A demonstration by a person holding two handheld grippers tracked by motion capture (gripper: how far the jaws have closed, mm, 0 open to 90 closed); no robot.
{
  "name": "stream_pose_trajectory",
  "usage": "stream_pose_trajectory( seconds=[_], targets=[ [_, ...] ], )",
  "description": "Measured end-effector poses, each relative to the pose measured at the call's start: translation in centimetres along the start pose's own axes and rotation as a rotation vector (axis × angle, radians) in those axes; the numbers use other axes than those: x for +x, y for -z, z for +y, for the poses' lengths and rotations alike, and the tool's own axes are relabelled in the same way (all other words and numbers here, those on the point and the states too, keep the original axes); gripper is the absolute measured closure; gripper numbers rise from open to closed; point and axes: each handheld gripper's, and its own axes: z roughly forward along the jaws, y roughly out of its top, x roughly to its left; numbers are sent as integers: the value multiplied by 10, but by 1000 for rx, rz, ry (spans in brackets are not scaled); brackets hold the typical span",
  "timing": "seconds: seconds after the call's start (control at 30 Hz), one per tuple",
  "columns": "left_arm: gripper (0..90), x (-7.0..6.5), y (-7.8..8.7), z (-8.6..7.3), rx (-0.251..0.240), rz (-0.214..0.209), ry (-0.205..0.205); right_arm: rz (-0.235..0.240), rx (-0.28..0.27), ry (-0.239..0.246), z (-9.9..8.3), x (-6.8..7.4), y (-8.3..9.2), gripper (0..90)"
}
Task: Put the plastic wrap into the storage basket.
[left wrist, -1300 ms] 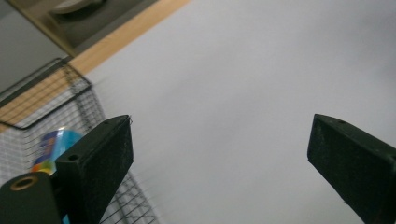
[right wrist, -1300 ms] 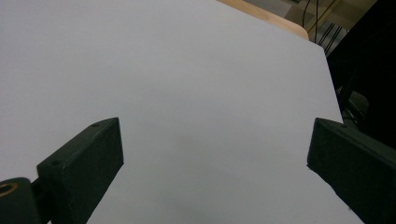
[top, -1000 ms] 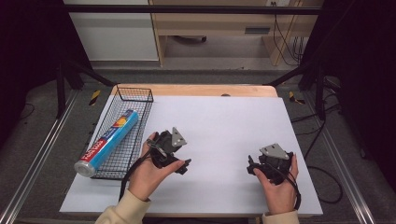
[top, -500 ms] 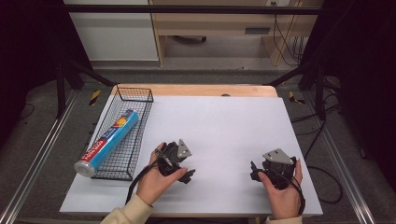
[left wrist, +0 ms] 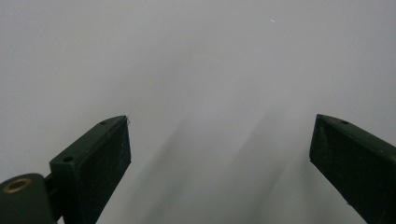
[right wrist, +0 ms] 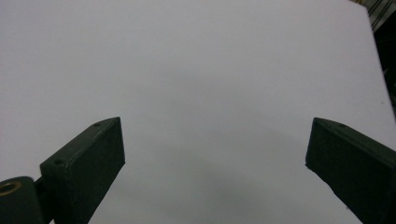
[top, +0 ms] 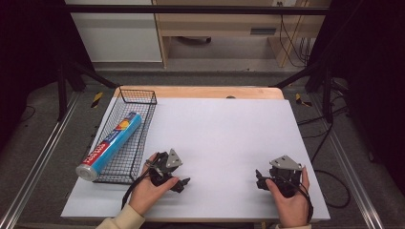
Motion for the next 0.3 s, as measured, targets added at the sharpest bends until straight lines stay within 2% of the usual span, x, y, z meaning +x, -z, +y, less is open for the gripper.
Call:
stream_pose_trajectory(
  seconds=[0.13,0.3],
  targets=[
    [50,-1,6,-10,-22,-1,23,85,24,-26,-5,1,-4,63],
    [49,-1,9,-19,-36,-14,40,103,9,-38,-6,-1,-4,64]
  ],
)
